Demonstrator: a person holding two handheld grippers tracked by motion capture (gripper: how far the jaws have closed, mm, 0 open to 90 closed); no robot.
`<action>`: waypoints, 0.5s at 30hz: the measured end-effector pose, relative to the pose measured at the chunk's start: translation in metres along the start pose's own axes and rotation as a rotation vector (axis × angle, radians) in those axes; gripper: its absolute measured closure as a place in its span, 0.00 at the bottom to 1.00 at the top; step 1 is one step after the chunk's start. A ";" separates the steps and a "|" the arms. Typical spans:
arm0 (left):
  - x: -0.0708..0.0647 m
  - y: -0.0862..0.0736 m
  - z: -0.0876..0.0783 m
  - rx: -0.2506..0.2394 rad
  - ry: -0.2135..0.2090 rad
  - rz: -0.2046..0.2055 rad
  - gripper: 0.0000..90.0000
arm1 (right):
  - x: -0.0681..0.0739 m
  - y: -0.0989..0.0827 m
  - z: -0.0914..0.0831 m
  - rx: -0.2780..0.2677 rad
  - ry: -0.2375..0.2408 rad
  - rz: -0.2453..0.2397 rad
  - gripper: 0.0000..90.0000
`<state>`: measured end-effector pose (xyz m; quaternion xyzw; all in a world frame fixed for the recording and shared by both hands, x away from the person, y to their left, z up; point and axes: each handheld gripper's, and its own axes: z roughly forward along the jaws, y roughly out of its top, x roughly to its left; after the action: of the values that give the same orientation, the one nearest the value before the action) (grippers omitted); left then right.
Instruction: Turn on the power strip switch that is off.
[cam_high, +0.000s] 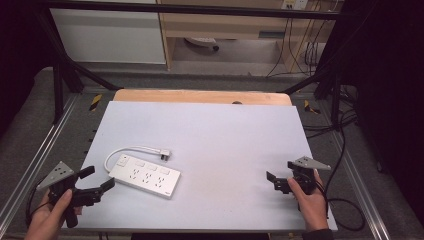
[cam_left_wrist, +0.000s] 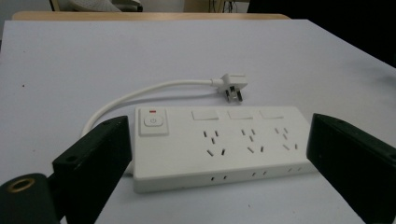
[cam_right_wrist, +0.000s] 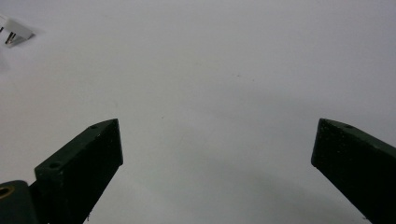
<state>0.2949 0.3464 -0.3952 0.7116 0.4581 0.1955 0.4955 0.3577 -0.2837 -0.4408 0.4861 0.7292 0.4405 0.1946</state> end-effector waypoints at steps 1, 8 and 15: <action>0.000 -0.003 0.001 0.002 0.005 0.002 0.08 | 0.000 0.000 0.000 0.000 0.001 0.001 0.03; -0.004 -0.021 0.011 0.040 0.009 0.031 0.09 | 0.000 0.000 0.000 0.001 -0.002 -0.006 0.03; -0.010 -0.037 0.022 0.103 0.011 0.095 0.10 | 0.001 -0.001 0.003 0.023 -0.015 -0.009 0.03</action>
<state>0.2896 0.3296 -0.4356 0.7561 0.4360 0.1989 0.4458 0.3588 -0.2820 -0.4433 0.4884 0.7349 0.4276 0.1964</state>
